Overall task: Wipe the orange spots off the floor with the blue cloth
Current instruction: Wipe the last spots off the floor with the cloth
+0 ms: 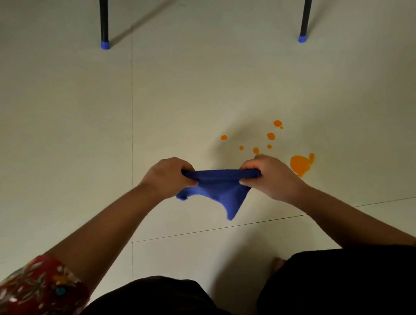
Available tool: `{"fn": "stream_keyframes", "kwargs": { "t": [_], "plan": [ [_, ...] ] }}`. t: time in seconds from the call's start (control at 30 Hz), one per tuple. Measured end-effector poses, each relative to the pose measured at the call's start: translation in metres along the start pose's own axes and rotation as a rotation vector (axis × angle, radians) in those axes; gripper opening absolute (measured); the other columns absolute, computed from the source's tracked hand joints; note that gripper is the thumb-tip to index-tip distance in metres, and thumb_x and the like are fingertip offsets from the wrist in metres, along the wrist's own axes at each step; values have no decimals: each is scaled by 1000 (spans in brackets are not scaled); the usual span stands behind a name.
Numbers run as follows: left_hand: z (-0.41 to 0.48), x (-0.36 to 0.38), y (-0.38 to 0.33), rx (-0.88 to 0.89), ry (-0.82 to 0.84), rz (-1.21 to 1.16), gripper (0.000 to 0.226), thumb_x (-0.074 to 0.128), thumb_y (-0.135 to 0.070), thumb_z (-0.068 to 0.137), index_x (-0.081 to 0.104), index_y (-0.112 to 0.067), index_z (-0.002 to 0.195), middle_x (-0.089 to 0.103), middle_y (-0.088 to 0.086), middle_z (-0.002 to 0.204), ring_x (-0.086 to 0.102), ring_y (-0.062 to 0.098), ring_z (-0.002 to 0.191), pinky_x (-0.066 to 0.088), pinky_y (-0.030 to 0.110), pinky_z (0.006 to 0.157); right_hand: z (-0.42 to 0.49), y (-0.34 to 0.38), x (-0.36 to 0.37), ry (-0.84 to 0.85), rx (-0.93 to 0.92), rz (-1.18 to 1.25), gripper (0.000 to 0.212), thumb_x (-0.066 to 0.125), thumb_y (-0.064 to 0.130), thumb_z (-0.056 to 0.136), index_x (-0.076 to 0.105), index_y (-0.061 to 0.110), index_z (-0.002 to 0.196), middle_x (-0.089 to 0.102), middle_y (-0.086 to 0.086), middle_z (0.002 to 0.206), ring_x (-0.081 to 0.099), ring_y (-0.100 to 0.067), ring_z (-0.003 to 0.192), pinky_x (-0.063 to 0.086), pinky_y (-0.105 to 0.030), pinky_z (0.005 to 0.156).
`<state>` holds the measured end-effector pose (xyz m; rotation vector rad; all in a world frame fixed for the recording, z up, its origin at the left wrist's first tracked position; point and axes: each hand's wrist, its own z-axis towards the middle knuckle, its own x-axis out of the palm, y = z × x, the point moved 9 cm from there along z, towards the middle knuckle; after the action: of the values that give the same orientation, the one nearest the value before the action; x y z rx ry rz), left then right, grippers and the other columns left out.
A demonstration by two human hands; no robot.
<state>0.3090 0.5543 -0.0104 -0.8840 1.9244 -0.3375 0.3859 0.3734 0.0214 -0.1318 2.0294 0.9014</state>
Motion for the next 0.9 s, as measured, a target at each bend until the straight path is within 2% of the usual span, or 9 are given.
{"fn": "stream_keyframes", "kwargs": {
  "t": [0.07, 0.13, 0.2, 0.27, 0.37, 0.47, 0.6, 0.77, 0.9],
  "plan": [
    [2, 0, -9, 72, 68, -92, 14, 64, -31, 84, 70, -23, 93, 53, -2, 134, 45, 17, 130, 42, 35, 95, 0, -17, -11, 37, -18, -21, 9, 68, 23, 86, 71, 22, 95, 47, 13, 117, 37, -9, 111, 31, -31, 97],
    [4, 1, -26, 187, 79, -73, 17, 60, -26, 91, 70, -18, 102, 38, -6, 148, 45, 13, 128, 39, 32, 98, -4, -34, -16, 97, 1, 187, 10, 63, 13, 90, 69, 19, 96, 54, 12, 114, 44, -6, 108, 34, -29, 96],
    [5, 8, -42, 259, 91, 2, 14, 57, -26, 93, 67, -16, 93, 64, -2, 112, 57, 14, 94, 42, 29, 79, -7, -48, -20, 91, 35, 478, 20, 53, -1, 93, 63, 17, 96, 63, 2, 98, 56, -8, 91, 43, -26, 82],
    [11, 19, -51, 238, 120, -6, 16, 59, -28, 91, 62, -14, 82, 60, -2, 75, 50, 13, 69, 38, 27, 64, -8, -66, -26, 21, 71, 688, 24, 46, -7, 95, 56, 12, 104, 64, -4, 96, 60, -7, 84, 49, -19, 73],
    [23, 31, -59, 157, 132, -214, 20, 65, -31, 76, 62, -11, 80, 59, -3, 69, 54, 9, 61, 46, 28, 61, -7, -88, -36, -147, 139, 803, 23, 42, -2, 98, 52, 17, 108, 63, -5, 96, 62, -6, 84, 50, -15, 70],
    [32, 53, -76, 104, 184, -349, 17, 65, -25, 72, 59, -14, 84, 60, -5, 74, 58, 6, 63, 49, 25, 58, -6, -106, -44, -310, 169, 587, 24, 41, 9, 100, 49, 23, 118, 63, 0, 90, 62, -12, 86, 49, -28, 75],
    [41, 75, -87, 7, 205, -489, 43, 60, -29, 68, 59, -10, 106, 65, -2, 94, 64, 15, 82, 55, 25, 60, -4, -115, -59, -448, 124, 428, 36, 39, 11, 98, 44, 27, 130, 65, -2, 92, 62, -16, 81, 49, -31, 69],
    [53, 96, -76, -149, -9, -828, 35, 74, -17, 80, 62, -11, 112, 70, 5, 103, 68, 23, 93, 59, 38, 73, 57, -81, -88, -563, -147, 154, 31, 47, 12, 94, 59, 21, 121, 68, 0, 109, 62, -22, 96, 44, -29, 82],
    [49, 93, -22, -305, -207, -312, 67, 74, -39, 77, 44, -24, 136, 51, -13, 127, 50, 15, 120, 42, 29, 94, 111, -54, -28, -472, -265, -199, 48, 45, 24, 94, 44, 26, 142, 45, 2, 148, 46, -25, 130, 37, -44, 104]
  ]
}}
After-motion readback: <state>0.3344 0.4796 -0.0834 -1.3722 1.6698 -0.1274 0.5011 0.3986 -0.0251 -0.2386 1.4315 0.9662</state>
